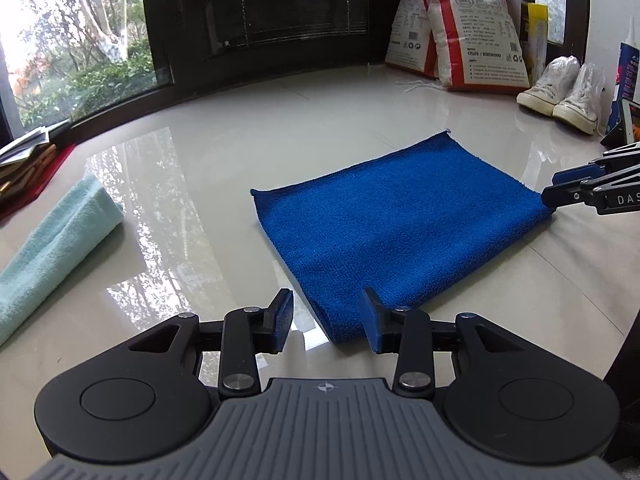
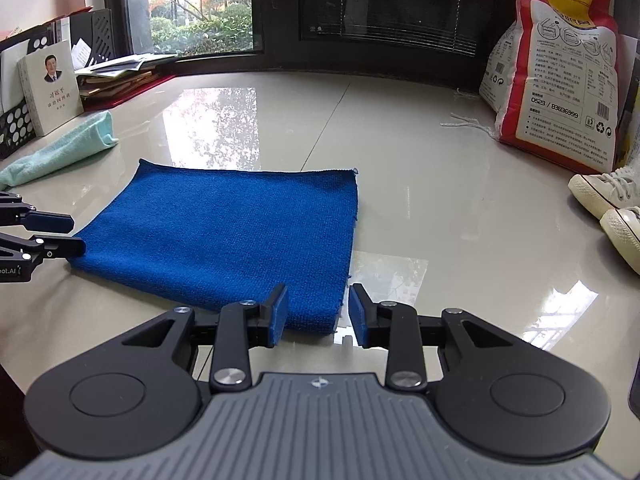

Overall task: Fold towel
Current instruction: 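Move both open grippers to the folded towel's edge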

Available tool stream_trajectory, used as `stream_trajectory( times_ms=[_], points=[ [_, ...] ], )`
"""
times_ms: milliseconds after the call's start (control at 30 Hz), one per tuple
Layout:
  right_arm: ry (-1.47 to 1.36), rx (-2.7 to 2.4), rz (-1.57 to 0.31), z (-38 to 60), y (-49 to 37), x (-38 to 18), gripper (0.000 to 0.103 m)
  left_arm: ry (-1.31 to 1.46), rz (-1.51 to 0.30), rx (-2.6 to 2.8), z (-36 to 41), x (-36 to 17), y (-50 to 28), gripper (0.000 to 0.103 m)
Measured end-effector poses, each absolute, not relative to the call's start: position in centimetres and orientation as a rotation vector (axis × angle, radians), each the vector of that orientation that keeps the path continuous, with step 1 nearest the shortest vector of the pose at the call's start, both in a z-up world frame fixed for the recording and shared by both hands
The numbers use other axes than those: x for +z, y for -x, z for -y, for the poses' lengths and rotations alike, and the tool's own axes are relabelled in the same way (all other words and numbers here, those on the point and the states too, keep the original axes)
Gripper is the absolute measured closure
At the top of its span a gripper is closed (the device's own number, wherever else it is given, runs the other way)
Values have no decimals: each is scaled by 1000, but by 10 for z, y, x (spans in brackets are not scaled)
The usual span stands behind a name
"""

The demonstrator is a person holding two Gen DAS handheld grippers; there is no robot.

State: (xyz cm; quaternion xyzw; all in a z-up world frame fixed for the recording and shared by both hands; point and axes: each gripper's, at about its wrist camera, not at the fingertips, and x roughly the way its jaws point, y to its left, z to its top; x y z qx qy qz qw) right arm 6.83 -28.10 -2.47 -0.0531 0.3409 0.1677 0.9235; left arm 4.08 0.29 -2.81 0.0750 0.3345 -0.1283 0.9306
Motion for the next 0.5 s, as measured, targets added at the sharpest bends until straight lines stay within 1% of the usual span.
stream_trajectory(
  times_ms=[300,400,500],
  points=[
    [59,354,-723,291,-66,-32,70,-110,-701,-283,-5,-34,-32,65],
    [52,365,-725,290,-68,-34,70,-106,-701,-294,-4,-34,-32,71],
    [48,369,-729,290,-70,-37,71,-102,-699,-308,-3,-35,-33,74]
  ],
)
